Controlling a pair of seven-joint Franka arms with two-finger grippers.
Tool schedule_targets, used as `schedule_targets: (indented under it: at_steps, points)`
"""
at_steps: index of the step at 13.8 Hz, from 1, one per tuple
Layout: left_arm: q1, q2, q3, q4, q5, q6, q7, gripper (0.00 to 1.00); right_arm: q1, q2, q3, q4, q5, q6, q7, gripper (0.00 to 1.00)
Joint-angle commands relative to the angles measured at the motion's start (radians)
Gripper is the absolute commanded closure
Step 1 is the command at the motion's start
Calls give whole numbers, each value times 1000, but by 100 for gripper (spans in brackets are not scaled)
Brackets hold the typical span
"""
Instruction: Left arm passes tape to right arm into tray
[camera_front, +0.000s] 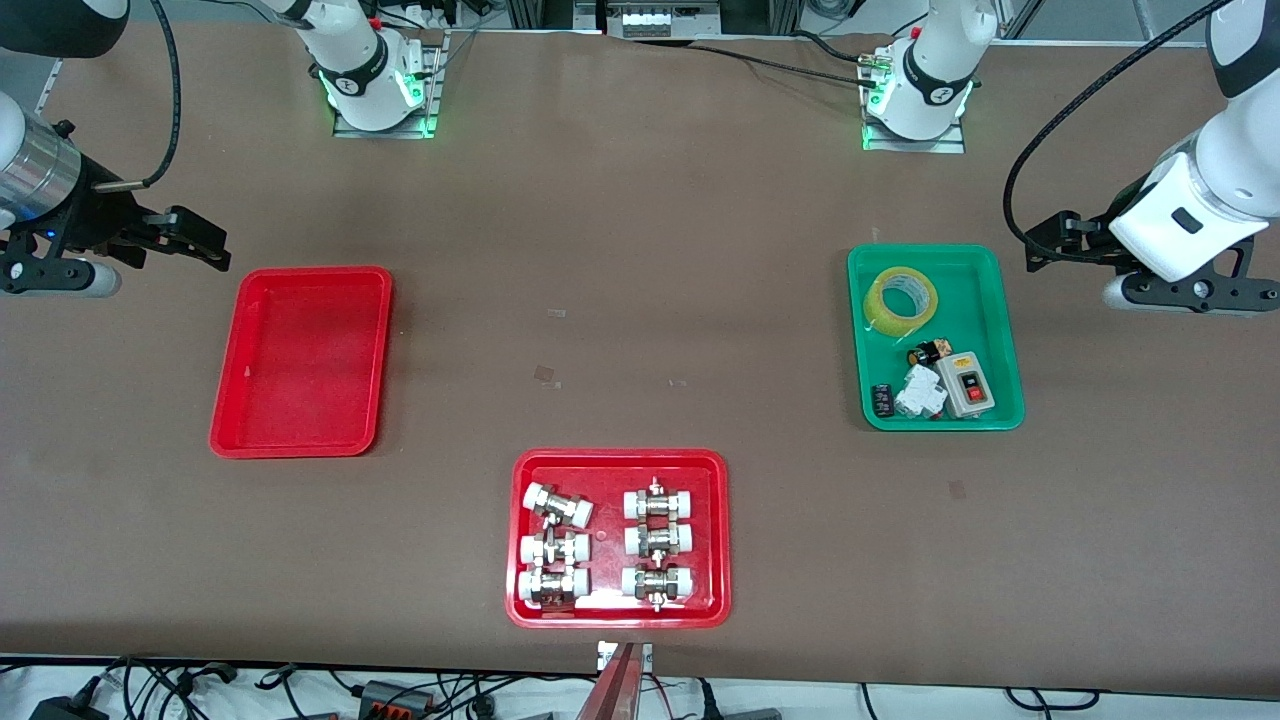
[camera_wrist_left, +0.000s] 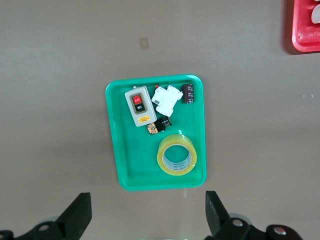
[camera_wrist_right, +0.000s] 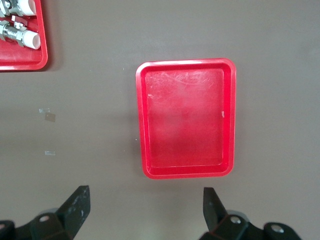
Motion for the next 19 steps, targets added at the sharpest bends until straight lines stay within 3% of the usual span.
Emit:
schedule_targets:
  at_steps: [1, 4, 11, 15, 19]
  points:
    - [5, 15, -4, 30, -13, -8, 5, 0, 15, 6, -2, 18, 14, -17, 12, 0]
    - [5, 15, -4, 30, -13, -7, 5, 0, 29, 11, -2, 69, -14, -22, 2, 0]
    - [-6, 28, -4, -4, -19, 47, 7, 0, 29, 11, -2, 69, -11, -22, 5, 0]
    - [-24, 93, -4, -148, -18, 151, 5, 0, 27, 11, -2, 69, -11, -24, 8, 0]
    - [-16, 102, -2, -424, -15, 345, 4, 0, 24, 11, -3, 69, -11, -22, 8, 0]
